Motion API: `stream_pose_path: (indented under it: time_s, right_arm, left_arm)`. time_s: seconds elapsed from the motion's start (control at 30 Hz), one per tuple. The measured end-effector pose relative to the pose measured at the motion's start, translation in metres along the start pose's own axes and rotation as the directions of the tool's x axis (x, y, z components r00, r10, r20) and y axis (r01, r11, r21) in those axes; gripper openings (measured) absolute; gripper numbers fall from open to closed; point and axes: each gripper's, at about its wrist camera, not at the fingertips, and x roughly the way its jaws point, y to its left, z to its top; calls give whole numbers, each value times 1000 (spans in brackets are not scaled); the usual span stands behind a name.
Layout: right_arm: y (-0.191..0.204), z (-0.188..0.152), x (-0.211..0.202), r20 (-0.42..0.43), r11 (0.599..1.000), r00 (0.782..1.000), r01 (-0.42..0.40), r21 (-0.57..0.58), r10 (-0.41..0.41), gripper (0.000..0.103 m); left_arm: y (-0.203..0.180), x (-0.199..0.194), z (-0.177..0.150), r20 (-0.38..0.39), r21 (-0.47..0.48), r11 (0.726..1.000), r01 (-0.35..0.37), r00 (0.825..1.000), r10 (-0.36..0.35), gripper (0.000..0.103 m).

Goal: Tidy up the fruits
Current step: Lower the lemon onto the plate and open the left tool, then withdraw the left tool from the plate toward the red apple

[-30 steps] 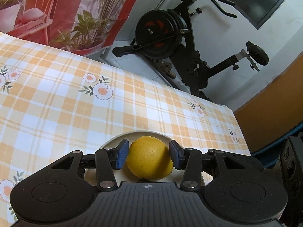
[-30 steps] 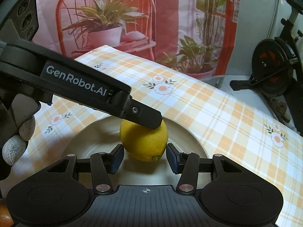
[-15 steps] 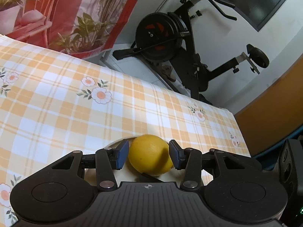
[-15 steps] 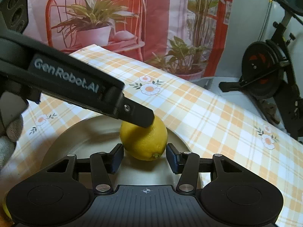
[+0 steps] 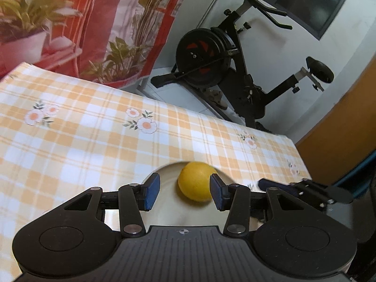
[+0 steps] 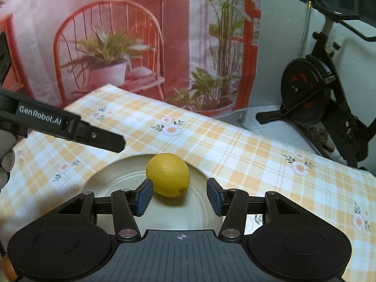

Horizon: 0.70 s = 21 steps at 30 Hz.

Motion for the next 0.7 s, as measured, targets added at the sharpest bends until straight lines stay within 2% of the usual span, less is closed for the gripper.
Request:
stream_pose_path:
  time_s: [0.33, 0.7]
  right_arm:
    - [20, -49, -66, 67, 998, 998, -7, 57, 3, 47]
    - [38, -101, -104, 71, 994, 997, 4, 108, -12, 47]
  left_arm:
    - [-15, -52, -36, 22, 95, 994, -60, 998, 58, 49]
    - [-37, -65, -65, 19, 153, 986, -63, 998, 61, 49]
